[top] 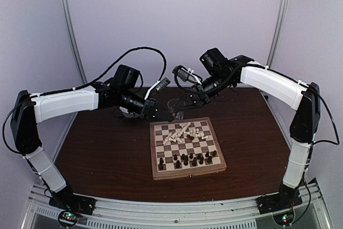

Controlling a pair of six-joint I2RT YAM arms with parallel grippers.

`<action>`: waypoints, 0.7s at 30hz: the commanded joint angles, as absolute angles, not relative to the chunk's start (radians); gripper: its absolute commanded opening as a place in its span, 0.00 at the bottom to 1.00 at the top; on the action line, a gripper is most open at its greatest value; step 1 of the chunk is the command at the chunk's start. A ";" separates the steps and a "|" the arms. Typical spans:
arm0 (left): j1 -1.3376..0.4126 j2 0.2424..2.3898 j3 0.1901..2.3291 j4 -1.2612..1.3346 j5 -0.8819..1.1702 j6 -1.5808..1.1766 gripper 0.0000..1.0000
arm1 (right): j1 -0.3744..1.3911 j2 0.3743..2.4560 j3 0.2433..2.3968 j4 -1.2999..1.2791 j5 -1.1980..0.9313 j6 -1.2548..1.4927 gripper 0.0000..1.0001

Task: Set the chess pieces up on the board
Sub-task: Pass from the left arm to the right

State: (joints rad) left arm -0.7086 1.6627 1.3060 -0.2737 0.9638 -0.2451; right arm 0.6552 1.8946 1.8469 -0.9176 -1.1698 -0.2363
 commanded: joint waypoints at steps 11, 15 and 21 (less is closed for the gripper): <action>-0.707 1.650 1.341 -0.272 0.953 -0.223 0.05 | 0.664 1.882 1.829 -0.927 -1.143 -0.260 0.18; -0.707 1.652 1.341 -0.275 0.947 -0.221 0.05 | 0.664 1.882 1.832 -0.931 -1.133 -0.267 0.11; -0.707 1.650 1.352 -0.307 0.922 -0.197 0.05 | 0.629 1.840 1.848 -0.974 -1.067 -0.312 0.06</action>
